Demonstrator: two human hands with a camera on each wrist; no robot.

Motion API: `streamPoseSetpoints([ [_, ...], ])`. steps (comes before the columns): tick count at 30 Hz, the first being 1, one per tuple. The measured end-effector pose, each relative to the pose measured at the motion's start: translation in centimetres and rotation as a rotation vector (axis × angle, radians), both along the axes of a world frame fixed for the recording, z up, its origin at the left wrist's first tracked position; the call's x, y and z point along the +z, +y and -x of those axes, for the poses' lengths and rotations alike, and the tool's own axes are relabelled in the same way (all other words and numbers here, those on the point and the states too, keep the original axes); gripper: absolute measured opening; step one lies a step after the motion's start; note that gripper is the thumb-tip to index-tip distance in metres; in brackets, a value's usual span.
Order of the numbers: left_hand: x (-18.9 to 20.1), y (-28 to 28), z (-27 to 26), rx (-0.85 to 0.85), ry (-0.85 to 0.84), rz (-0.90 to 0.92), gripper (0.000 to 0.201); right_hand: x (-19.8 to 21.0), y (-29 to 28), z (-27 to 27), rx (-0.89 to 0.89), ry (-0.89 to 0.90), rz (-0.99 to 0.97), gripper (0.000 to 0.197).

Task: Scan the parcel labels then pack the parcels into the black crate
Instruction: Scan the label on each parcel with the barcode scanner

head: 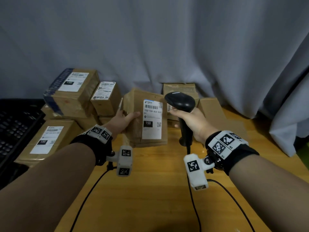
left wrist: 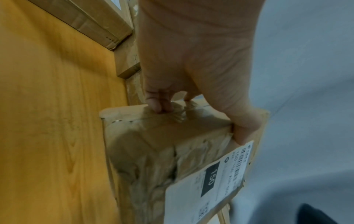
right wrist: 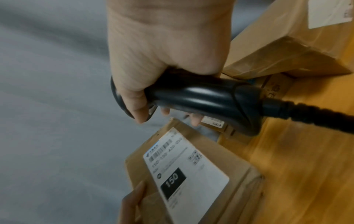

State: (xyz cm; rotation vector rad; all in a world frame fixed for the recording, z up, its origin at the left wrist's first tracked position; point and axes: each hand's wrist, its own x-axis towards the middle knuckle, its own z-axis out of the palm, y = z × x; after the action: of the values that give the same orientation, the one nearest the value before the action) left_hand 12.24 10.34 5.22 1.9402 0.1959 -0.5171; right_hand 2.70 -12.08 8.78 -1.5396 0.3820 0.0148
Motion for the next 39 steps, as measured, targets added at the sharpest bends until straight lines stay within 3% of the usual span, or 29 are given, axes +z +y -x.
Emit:
streamPoseSetpoints([
  [4, -1.6, 2.3, 1.1, 0.018, 0.11, -0.022, 0.081, -2.8, 1.8, -0.7, -0.003, 0.154, -0.021, 0.029],
  [9, -3.8, 5.9, 1.3, 0.061, 0.233, -0.066, 0.067, -5.9, 6.3, -1.1, 0.091, 0.325, -0.093, 0.016],
  [14, -4.9, 10.9, -0.2, 0.102, 0.355, -0.077, 0.074, -8.0, 11.8, -3.0, 0.19, 0.388, -0.041, 0.019],
  [16, -5.4, 13.2, -0.7, 0.086, 0.376, -0.105, 0.065, -8.8, 14.2, -4.1, 0.192, 0.407, -0.03, 0.018],
  [19, -6.2, 16.7, -1.8, 0.027, 0.261, -0.182, 0.04, -10.2, 17.9, -5.6, 0.168, 0.44, -0.009, 0.023],
  [22, -6.3, 19.8, -3.3, -0.098, -0.015, -0.358, 0.03, -12.1, 21.4, -6.7, 0.145, 0.444, 0.029, 0.033],
  [26, -5.7, 23.2, -5.9, -0.25, -0.319, -0.751, 0.037, -12.9, 24.7, -8.1, 0.092, 0.406, 0.02, 0.025],
  [28, -6.2, 25.0, -6.8, -0.318, -0.288, -0.986, 0.049, -12.7, 25.8, -8.8, 0.078, 0.398, 0.008, 0.024],
  [29, -6.5, 25.9, -7.0, -0.323, -0.227, -1.016, 0.053, -12.6, 26.4, -9.2, 0.083, 0.394, 0.009, 0.028],
  [32, -7.2, 28.0, -7.1, -0.296, -0.143, -0.92, 0.054, -12.5, 28.3, -10.2, 0.111, 0.394, 0.017, 0.033],
  [39, -7.6, 29.8, -7.7, -0.294, -0.147, -0.875, 0.06, -13.2, 31.3, -11.5, 0.137, 0.399, 0.062, 0.039],
])
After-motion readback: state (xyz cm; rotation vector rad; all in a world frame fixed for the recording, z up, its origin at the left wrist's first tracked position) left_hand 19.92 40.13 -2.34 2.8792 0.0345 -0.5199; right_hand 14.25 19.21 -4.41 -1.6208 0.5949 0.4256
